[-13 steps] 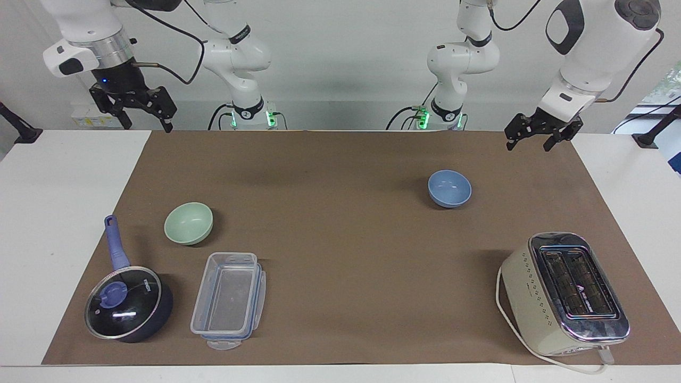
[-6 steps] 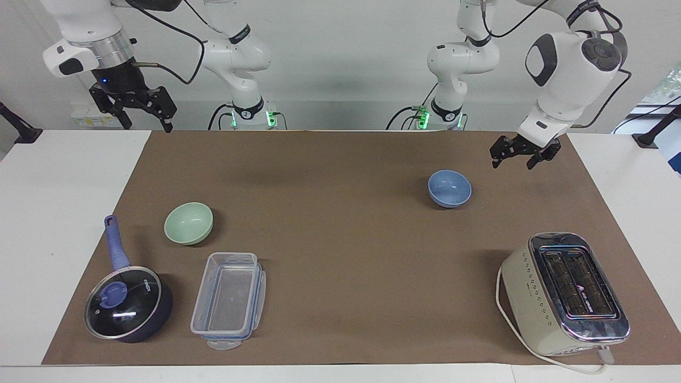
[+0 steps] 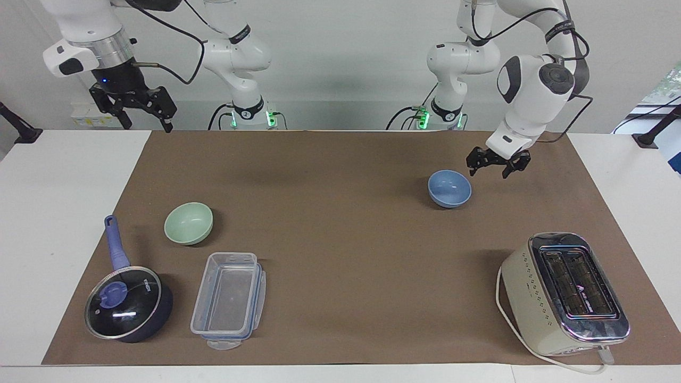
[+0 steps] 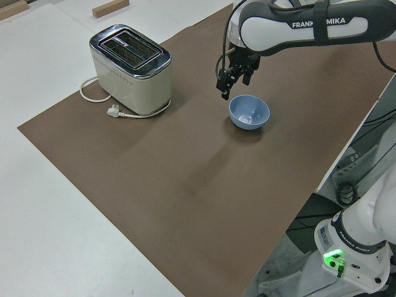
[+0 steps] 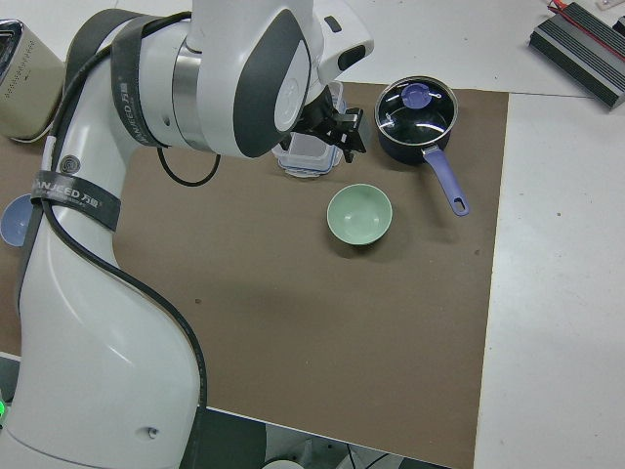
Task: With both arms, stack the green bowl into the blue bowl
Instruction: 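Reach the left gripper to the rim of the blue bowl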
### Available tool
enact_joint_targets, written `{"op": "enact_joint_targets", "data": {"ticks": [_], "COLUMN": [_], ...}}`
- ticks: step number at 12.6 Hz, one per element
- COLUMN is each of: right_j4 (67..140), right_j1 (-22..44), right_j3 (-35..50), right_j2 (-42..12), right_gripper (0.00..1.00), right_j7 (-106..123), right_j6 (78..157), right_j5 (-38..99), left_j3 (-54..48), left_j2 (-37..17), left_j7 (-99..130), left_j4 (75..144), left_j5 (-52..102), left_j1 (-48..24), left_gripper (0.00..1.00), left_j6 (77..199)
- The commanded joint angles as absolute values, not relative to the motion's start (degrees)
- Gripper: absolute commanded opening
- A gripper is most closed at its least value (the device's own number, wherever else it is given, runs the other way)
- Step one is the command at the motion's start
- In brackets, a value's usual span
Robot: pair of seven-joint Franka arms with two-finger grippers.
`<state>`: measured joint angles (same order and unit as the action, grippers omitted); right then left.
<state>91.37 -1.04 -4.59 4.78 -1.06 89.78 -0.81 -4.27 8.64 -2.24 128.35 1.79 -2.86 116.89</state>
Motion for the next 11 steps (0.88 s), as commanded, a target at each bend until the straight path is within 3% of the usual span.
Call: {"op": "enact_joint_targets", "data": {"ticks": [1, 6, 11], "right_j4": [91.76, 91.67, 91.76], "right_j1": [-1.41, -1.41, -1.41], "right_j3": [-4.39, -4.39, -4.39], "right_j2": [5.19, 5.19, 5.19], "right_gripper": [1.00, 1.00, 1.00], "right_j7": [-1.85, -1.85, -1.85], "right_j6": [89.47, 89.47, 89.47], "right_j5": [0.35, 0.35, 0.35], "left_j3": [-3.60, -3.60, -3.60], "left_j2": [11.69, 11.34, 11.25], "left_j7": [-1.49, -1.41, -1.41], "left_j4": [134.72, 142.11, 144.75], "left_j5": [2.99, 4.65, 7.91], "left_j1": [-3.95, -3.96, -5.10], "left_gripper": [1.00, 1.00, 1.00], "left_j6": [122.15, 132.17, 135.79]}}
